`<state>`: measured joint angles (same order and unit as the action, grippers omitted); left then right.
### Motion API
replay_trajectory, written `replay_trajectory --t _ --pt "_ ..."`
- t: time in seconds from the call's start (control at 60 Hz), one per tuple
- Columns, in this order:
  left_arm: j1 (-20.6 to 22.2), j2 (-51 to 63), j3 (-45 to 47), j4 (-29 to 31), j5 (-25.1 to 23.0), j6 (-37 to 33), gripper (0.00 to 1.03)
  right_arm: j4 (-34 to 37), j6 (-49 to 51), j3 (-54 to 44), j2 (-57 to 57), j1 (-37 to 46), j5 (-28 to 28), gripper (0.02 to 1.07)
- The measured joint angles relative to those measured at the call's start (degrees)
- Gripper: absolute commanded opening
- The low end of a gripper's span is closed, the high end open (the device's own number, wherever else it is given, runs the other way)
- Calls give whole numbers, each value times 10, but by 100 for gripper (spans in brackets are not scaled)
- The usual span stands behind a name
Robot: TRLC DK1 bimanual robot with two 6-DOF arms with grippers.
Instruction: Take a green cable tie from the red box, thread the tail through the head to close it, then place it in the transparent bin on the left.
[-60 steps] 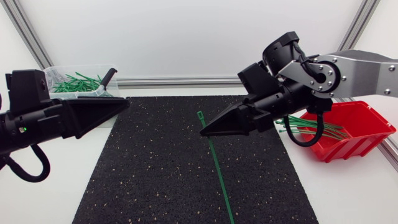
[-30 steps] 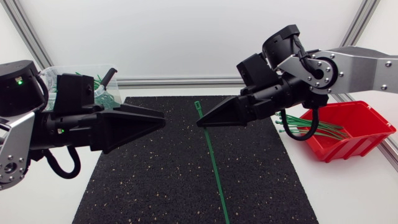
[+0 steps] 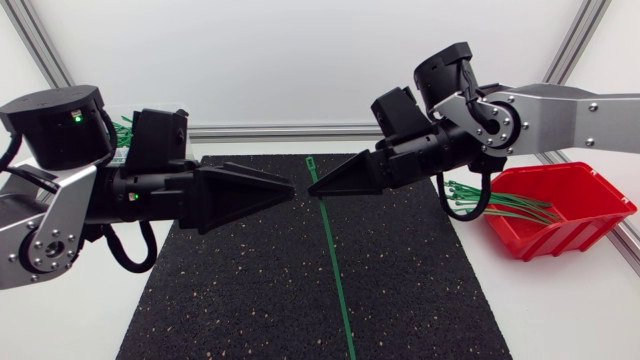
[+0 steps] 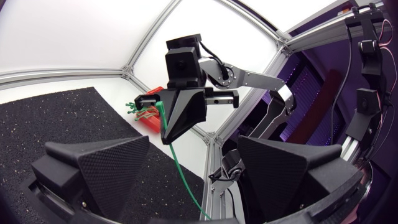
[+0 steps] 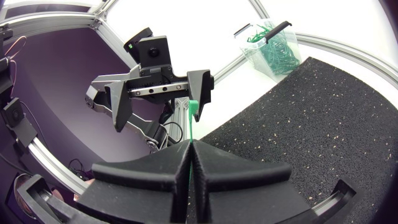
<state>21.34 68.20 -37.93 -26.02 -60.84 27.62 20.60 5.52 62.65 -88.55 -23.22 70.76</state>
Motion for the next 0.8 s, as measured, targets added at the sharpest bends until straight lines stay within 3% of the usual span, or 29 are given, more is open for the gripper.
replay_trajectory --t 0.25,0.533,0.8 --pt "9 23 -8 -8 1 9 91 -8 -6 0 -6 -11 0 8" --pt "13 57 -11 -22 5 9 59 -16 -6 0 -6 -12 0 8" --pt "12 64 -20 -31 12 24 40 -22 -6 -7 -6 -23 0 8"
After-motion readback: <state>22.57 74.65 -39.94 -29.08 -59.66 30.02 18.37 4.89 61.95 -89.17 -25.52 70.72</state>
